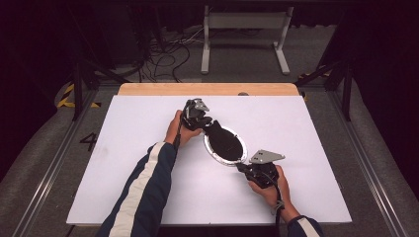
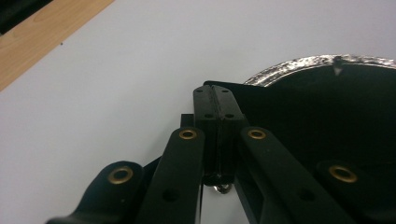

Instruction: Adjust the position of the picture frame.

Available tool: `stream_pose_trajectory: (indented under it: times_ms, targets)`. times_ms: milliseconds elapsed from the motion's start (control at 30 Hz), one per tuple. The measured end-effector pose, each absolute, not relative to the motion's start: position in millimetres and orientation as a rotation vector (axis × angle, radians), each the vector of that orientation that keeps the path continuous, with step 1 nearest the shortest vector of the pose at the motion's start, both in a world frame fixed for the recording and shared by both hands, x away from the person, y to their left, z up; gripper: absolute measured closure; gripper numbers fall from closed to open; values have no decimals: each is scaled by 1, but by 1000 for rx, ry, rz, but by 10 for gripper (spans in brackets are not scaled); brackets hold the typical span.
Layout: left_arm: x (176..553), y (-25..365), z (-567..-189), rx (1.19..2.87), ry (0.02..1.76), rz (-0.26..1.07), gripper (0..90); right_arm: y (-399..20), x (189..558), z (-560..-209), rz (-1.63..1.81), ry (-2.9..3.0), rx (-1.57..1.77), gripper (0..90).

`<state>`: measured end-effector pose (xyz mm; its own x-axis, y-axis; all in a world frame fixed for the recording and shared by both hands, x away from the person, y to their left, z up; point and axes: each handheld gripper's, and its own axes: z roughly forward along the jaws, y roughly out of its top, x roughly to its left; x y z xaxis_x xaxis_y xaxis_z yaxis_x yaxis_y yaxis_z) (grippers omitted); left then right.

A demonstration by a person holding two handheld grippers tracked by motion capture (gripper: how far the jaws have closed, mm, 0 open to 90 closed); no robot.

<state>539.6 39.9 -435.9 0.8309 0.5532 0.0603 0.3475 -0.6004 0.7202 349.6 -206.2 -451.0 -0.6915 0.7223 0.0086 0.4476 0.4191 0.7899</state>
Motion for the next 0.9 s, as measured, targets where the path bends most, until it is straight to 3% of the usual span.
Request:
stream_pose_trajectory:
  times_ms: [400, 900]
  targets:
    - [545, 43, -449, 2321, 663, 304, 900, -209, 353, -456, 1119, 2355, 1036, 900]
    - [514, 58, -451, 2375, 590, 266, 900, -232, 353, -460, 1061, 2332, 1096, 900]
